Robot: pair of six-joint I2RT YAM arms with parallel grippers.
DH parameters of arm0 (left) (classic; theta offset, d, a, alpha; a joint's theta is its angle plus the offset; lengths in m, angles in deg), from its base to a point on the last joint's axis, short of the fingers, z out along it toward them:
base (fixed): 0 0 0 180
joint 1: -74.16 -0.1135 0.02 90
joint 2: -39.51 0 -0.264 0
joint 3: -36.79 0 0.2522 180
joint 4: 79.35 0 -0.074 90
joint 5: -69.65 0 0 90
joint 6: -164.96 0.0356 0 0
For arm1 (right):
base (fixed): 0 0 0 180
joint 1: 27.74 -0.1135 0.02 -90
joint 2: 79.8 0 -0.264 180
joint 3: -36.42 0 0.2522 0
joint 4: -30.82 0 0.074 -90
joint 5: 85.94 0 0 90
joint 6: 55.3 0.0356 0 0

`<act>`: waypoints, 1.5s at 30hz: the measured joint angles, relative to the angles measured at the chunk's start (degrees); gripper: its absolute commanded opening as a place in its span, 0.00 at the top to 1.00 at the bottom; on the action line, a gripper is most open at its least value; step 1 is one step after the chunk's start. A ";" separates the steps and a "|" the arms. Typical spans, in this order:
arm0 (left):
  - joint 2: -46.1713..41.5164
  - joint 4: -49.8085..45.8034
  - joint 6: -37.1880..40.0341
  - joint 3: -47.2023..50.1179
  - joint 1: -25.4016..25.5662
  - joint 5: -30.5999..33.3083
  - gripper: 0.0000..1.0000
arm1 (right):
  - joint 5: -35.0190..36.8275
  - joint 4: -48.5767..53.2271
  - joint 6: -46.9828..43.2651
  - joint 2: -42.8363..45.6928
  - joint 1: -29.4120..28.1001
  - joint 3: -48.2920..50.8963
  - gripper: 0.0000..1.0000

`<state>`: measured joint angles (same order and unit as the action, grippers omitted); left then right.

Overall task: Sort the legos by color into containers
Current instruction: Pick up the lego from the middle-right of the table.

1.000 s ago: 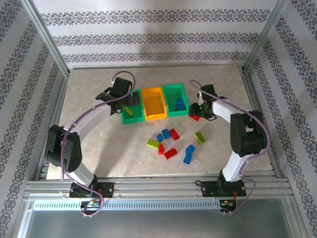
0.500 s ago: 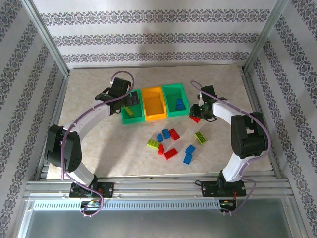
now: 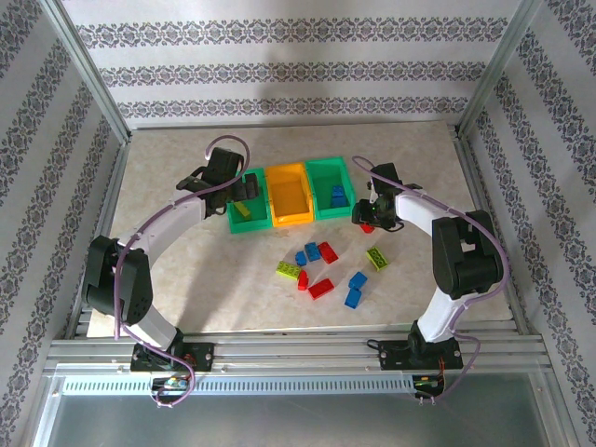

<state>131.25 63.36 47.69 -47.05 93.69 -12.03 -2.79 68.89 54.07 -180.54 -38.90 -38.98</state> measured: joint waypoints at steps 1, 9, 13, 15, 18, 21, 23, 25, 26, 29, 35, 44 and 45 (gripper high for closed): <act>0.00 0.00 0.00 0.02 -0.07 -0.11 0.00 | 0.02 0.13 0.07 0.00 0.00 0.00 0.46; -0.33 0.02 -0.02 0.13 -0.15 -0.24 0.00 | 1.36 1.42 1.36 -0.24 -1.57 0.00 0.46; -0.35 0.04 -0.02 0.13 -0.17 -0.24 0.00 | 2.89 2.56 1.90 -0.39 -2.91 0.00 0.46; -0.35 0.04 -0.02 0.20 -0.17 -0.24 0.00 | 3.61 3.04 2.16 -0.66 -3.28 0.00 0.47; -0.39 0.09 -0.04 0.50 -0.33 -0.37 0.00 | 5.03 4.13 2.93 -1.46 -3.74 0.00 0.48; -0.50 0.07 -0.07 1.01 -0.59 -0.35 0.00 | 6.36 5.09 3.30 -1.95 -4.11 0.00 0.55; -0.61 0.09 -0.11 1.20 -0.70 -0.37 0.00 | 6.99 5.55 3.45 -1.97 -4.11 0.00 0.61; -0.90 0.07 -0.20 1.27 -0.87 -0.35 0.00 | 7.56 5.86 3.82 -1.97 -4.11 0.00 0.67; -1.11 0.07 -0.20 1.31 -0.92 -0.35 0.00 | 7.74 5.84 3.93 -1.88 -4.11 -0.02 0.69; -1.90 0.07 -0.17 1.42 -1.01 -0.33 0.00 | 8.55 6.34 4.61 -1.33 -4.50 0.00 0.74; -3.32 0.09 -0.20 2.27 -1.29 0.09 0.00 | 11.13 7.80 5.27 5.42 -6.43 0.26 0.81; -6.38 2.23 -0.61 5.92 -1.29 1.27 0.00 | 14.01 8.68 9.09 15.72 -14.49 -2.91 0.81; -6.78 2.54 -0.66 6.47 -1.29 1.38 0.00 | 14.16 8.70 9.44 15.52 -15.69 -3.82 0.81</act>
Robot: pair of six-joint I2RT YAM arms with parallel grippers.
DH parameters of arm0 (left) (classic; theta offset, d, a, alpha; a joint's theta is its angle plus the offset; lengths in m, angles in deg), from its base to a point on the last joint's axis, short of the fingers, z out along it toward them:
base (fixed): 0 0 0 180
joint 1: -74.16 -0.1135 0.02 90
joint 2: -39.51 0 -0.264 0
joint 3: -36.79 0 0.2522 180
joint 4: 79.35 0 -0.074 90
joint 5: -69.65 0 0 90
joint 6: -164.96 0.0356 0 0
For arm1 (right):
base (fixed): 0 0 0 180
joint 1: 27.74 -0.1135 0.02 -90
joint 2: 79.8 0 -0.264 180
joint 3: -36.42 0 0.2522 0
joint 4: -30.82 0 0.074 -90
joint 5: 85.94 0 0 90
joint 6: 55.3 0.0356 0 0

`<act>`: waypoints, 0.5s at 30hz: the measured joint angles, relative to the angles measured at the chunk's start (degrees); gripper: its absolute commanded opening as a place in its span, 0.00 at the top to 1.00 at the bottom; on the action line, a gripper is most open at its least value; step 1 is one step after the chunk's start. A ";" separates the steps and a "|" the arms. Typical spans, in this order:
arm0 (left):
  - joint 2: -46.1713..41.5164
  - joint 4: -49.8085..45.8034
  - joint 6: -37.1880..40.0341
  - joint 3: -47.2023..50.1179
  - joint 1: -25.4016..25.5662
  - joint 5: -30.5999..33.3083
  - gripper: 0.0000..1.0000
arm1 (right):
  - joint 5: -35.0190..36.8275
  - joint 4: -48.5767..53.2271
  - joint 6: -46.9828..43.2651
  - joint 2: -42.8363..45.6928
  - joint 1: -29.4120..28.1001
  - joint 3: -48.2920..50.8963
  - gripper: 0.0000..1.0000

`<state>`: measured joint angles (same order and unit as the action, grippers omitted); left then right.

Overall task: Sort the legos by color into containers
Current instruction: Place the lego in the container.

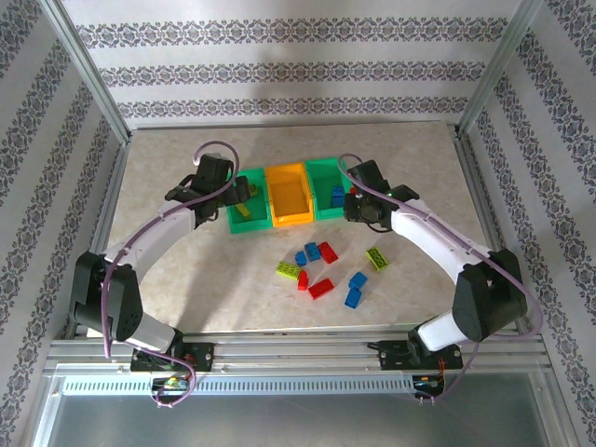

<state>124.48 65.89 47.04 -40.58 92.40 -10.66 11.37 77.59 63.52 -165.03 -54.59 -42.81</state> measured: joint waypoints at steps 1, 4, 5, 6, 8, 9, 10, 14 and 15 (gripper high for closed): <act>-0.52 0.22 -0.04 0.57 -0.02 0.02 0.00 | 0.22 0.07 0.26 -0.31 -1.14 -1.03 0.81; -1.86 0.94 -0.26 1.62 -0.17 0.35 0.00 | 0.74 0.52 1.14 -2.89 -4.50 -5.46 0.80; -2.36 1.14 -0.39 1.92 -0.28 0.57 0.00 | 0.85 0.63 1.31 -4.22 -5.46 -7.19 0.79; -2.82 1.33 -0.42 2.25 -0.39 0.87 0.00 | 0.87 0.68 1.36 -5.64 -6.32 -8.81 0.78; -3.85 1.95 -0.52 3.02 -0.70 1.18 0.00 | 1.05 0.96 1.33 -9.20 -8.00 -12.48 0.77; -4.20 2.10 -0.61 3.32 -0.79 1.33 0.00 | 1.07 1.09 1.31 -10.88 -8.63 -14.10 0.77; -4.70 2.43 -0.66 3.80 -0.98 1.36 0.00 | 1.09 1.18 1.29 -12.72 -9.20 -15.76 0.77; -5.97 2.62 -0.68 4.98 -1.44 1.60 0.00 | 1.01 2.54 0.79 -20.79 -11.02 -23.12 0.77; -5.99 2.69 -0.68 5.01 -1.51 1.66 0.00 | 1.03 2.78 0.57 -22.38 -11.32 -24.68 0.77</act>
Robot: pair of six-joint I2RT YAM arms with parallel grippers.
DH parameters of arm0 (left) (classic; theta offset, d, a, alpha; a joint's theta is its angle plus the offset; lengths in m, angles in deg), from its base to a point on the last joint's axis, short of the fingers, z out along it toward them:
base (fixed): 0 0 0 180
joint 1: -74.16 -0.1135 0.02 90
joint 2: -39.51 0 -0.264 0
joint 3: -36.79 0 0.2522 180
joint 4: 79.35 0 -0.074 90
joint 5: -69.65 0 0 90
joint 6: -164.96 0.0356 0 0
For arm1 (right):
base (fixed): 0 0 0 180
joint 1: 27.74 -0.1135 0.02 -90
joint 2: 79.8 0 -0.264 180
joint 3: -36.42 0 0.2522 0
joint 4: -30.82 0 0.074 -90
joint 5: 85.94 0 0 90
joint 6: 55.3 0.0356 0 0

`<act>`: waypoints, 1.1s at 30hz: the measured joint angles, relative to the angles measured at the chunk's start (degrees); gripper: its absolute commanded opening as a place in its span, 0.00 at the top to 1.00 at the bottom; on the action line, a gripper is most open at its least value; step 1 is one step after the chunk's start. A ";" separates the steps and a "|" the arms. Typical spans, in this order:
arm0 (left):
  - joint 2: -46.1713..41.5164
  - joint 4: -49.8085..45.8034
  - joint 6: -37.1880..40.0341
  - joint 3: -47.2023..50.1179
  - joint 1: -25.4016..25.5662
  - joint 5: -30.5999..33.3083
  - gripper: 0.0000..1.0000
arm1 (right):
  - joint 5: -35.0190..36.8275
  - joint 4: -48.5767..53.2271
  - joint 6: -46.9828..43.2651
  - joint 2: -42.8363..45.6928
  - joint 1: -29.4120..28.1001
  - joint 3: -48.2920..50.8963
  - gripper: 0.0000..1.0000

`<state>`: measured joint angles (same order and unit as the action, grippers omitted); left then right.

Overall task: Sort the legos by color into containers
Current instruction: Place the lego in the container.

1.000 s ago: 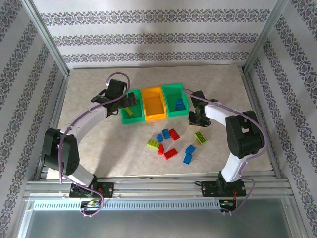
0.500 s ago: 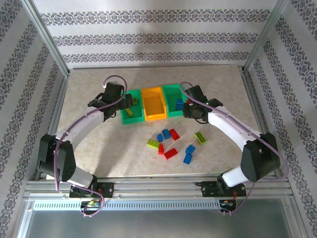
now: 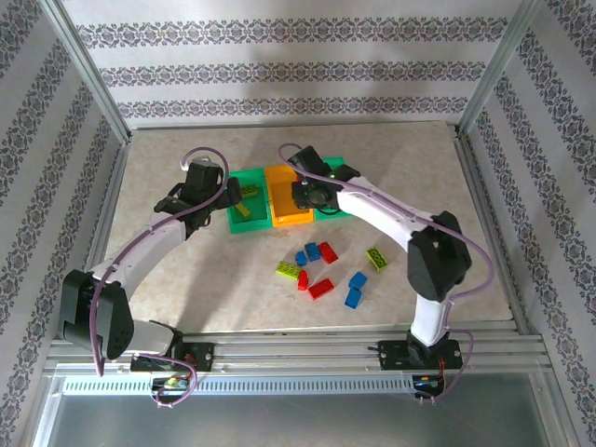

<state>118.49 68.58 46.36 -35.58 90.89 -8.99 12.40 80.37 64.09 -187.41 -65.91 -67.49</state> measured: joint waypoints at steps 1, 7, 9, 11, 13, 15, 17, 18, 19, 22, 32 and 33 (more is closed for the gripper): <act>-0.07 0.13 -0.02 0.00 -0.11 0.09 0.00 | 0.00 0.31 -0.33 -2.03 -0.22 -1.95 0.77; -0.79 0.83 -0.22 0.70 -0.46 0.09 0.00 | 0.02 2.40 -1.97 -11.45 -0.98 -11.08 0.77; -0.79 0.85 -0.33 0.76 -0.63 0.07 0.00 | 0.04 3.17 -2.36 -14.03 -0.98 -13.31 0.77; -0.85 0.87 -0.37 0.76 -0.79 0.09 0.00 | 0.28 4.13 -2.78 -16.65 -0.98 -15.50 0.77; -1.07 0.96 -0.37 0.87 -0.79 0.07 0.00 | 0.50 4.96 -2.86 -18.58 -0.98 -17.11 0.76; -1.36 0.98 -0.39 1.14 -0.85 0.09 0.00 | 0.90 5.77 -3.10 -19.98 -0.98 -18.16 0.73; -1.60 1.01 -0.39 1.42 -0.90 0.09 0.00 | 1.38 6.47 -3.34 -20.87 -0.98 -18.88 0.69; -1.64 1.01 -0.39 1.49 -0.98 0.07 0.00 | 1.55 6.67 -3.58 -21.11 -0.98 -19.04 0.67; -1.64 1.01 -0.39 1.51 -1.03 0.07 0.00 | 1.73 7.02 -3.74 -21.22 -0.98 -19.19 0.65; -1.64 1.03 -0.39 1.66 -1.11 0.07 0.00 | 2.16 7.76 -4.04 -21.24 -0.98 -19.52 0.58; -1.79 1.03 -0.39 1.75 -1.16 0.07 0.00 | 2.84 8.22 -4.26 -20.79 -0.98 -19.63 0.48; -1.86 1.03 -0.39 1.75 -1.22 0.07 0.00 | 2.84 8.26 -4.26 -20.50 -0.98 -19.61 0.48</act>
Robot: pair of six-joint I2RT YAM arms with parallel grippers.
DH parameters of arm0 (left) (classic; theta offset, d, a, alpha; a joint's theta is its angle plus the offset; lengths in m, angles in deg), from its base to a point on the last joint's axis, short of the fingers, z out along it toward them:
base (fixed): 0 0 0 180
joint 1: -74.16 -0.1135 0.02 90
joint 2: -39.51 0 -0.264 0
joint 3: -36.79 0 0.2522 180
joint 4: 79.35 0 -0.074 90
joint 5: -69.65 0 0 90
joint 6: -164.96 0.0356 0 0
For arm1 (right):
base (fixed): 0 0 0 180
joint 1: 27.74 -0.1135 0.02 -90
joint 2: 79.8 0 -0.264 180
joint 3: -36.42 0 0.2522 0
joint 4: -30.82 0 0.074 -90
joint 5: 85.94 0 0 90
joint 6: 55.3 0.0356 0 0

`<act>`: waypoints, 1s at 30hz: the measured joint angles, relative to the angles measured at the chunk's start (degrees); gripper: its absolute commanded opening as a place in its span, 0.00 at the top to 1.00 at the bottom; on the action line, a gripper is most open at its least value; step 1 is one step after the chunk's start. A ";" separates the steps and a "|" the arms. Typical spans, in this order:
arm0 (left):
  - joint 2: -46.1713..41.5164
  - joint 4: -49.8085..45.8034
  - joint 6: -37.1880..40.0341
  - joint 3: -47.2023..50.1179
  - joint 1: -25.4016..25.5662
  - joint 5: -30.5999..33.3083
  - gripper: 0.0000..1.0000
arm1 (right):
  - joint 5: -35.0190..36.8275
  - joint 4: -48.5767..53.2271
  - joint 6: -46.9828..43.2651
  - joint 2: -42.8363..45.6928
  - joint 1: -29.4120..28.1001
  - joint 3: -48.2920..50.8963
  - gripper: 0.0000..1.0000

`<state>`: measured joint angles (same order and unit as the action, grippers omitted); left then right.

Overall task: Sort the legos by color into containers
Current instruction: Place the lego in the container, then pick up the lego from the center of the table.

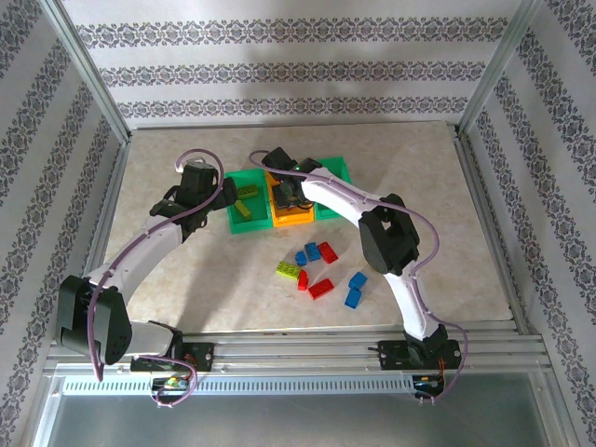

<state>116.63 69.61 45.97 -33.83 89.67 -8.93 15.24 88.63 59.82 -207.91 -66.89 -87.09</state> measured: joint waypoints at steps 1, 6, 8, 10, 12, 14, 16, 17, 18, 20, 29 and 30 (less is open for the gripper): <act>-0.04 0.00 0.00 0.00 -0.07 0.00 0.00 | 0.02 0.07 0.00 0.37 -0.02 0.07 0.48; -0.39 0.00 0.00 0.00 -0.31 0.00 0.00 | 0.39 0.07 0.04 4.17 -0.20 1.16 0.46; -0.57 0.02 0.02 0.02 -0.35 -0.02 0.00 | 0.83 -0.11 0.17 6.58 -0.42 2.32 0.46; -0.63 0.13 0.00 0.11 -0.44 0.00 0.00 | 1.33 -0.61 0.24 9.66 -0.81 4.42 0.45; -0.63 0.20 0.00 0.28 -0.63 0.00 0.00 | 1.77 -1.07 0.55 12.94 -1.18 7.02 0.45; -0.63 0.22 -0.02 0.63 -0.68 -0.04 0.00 | 2.32 -1.84 1.16 16.55 -1.33 10.51 0.44; -0.63 0.22 -0.17 1.01 -0.74 -0.26 0.00 | 2.99 -2.60 2.14 19.89 -1.51 14.19 0.42; -0.63 0.22 -0.24 1.16 -0.81 -0.48 0.00 | 3.26 -3.10 2.73 21.73 -1.51 16.39 0.40; -0.63 0.26 -0.42 1.27 -0.94 -0.66 0.00 | 3.63 -3.61 3.34 23.69 -1.51 18.91 0.39; -0.63 0.50 -0.72 1.53 -1.18 -0.90 0.00 | 4.46 -4.24 4.59 27.23 -1.51 23.58 0.38; -1.16 2.56 -1.70 3.17 -1.77 -3.30 0.00 | 6.75 -4.68 9.75 39.85 -1.51 40.48 0.36; -1.36 2.86 -1.77 3.50 -1.77 -3.74 0.00 | 6.82 -4.83 10.36 40.89 -1.51 41.90 0.37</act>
<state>115.28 72.47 44.19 -30.33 87.90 -12.67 22.06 83.80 70.18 -167.02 -68.40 -45.19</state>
